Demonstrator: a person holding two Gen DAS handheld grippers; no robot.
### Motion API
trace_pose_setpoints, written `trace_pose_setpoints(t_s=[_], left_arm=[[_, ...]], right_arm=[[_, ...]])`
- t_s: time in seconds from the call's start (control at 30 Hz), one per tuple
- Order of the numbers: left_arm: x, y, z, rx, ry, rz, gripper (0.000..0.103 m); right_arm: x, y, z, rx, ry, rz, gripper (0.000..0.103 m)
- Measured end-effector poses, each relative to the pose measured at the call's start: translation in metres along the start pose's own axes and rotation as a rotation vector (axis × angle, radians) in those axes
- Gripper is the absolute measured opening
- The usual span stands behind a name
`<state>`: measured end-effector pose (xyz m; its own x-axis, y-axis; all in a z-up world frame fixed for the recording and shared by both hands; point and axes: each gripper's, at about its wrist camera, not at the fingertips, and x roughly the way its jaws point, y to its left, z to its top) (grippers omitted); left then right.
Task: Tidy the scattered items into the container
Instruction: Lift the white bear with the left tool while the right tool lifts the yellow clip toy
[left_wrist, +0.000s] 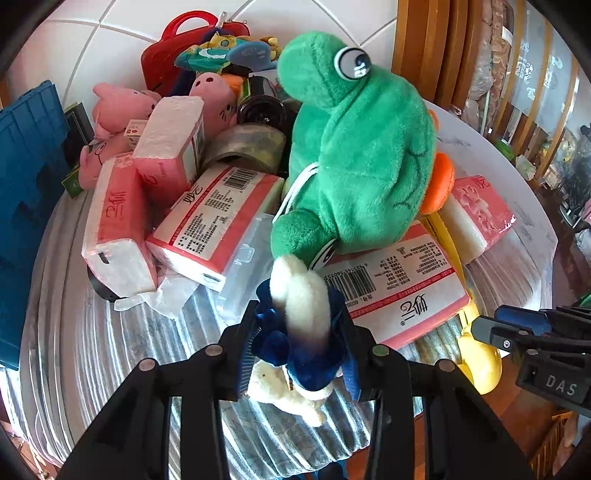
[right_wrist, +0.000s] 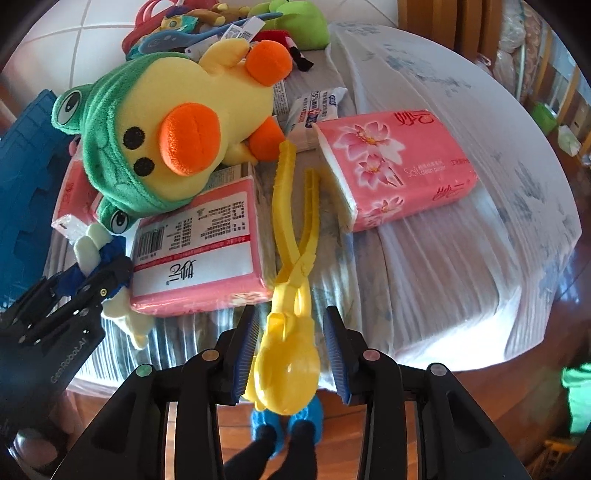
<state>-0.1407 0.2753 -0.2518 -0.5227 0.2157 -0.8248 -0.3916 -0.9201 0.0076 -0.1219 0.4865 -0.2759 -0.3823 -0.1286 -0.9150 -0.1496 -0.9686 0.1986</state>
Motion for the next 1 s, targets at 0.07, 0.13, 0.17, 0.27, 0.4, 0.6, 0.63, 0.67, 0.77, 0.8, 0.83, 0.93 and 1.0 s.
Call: trace_pose_setpoints(t_s=[0.07,0.13,0.17,0.27,0.4,0.6,0.63,0.67,0.77,0.8,0.83,0.93,1.0], left_arm=[[0.003,0.008,-0.001,-0.005,0.001,0.01,0.07],[0.007,0.018,-0.002,-0.012,0.003,0.019,0.073],[0.01,0.023,-0.003,-0.019,0.009,0.02,0.073],[0.024,0.036,-0.006,-0.039,0.052,0.005,0.073],[0.039,0.044,-0.011,-0.062,0.098,-0.01,0.073],[0.034,0.035,-0.015,-0.038,0.079,-0.021,0.033],[0.032,0.034,-0.016,-0.035,0.071,-0.019,0.03],[0.028,0.033,-0.016,-0.032,0.062,-0.021,0.028],[0.013,0.035,-0.019,-0.03,0.048,-0.034,0.027],[0.005,0.036,-0.019,-0.032,0.039,-0.04,0.027],[-0.003,0.038,-0.019,-0.033,0.025,-0.044,0.027],[-0.027,0.042,-0.015,-0.03,-0.028,-0.047,0.027],[-0.041,0.044,-0.008,-0.029,-0.064,-0.048,0.027]], right_arm=[[0.009,0.003,-0.004,-0.013,0.037,-0.013,0.036],[0.023,0.004,-0.009,-0.02,0.07,-0.03,0.038],[0.027,0.004,-0.011,-0.018,0.069,-0.033,0.038],[0.032,0.004,-0.012,-0.008,0.062,-0.035,0.038],[0.034,0.003,-0.015,-0.002,0.053,-0.037,0.038],[0.034,0.001,-0.02,0.015,0.042,-0.035,0.037],[0.034,0.002,-0.021,0.009,0.042,-0.04,0.038],[0.034,0.003,-0.022,-0.004,0.039,-0.05,0.037],[0.032,0.004,-0.027,-0.013,0.029,-0.055,0.036],[0.028,0.002,-0.03,-0.001,0.022,-0.04,0.035],[0.024,-0.001,-0.033,0.02,0.014,-0.013,0.034],[0.008,-0.016,-0.039,0.117,-0.019,0.115,0.033],[-0.001,-0.02,-0.041,0.141,-0.037,0.131,0.033]])
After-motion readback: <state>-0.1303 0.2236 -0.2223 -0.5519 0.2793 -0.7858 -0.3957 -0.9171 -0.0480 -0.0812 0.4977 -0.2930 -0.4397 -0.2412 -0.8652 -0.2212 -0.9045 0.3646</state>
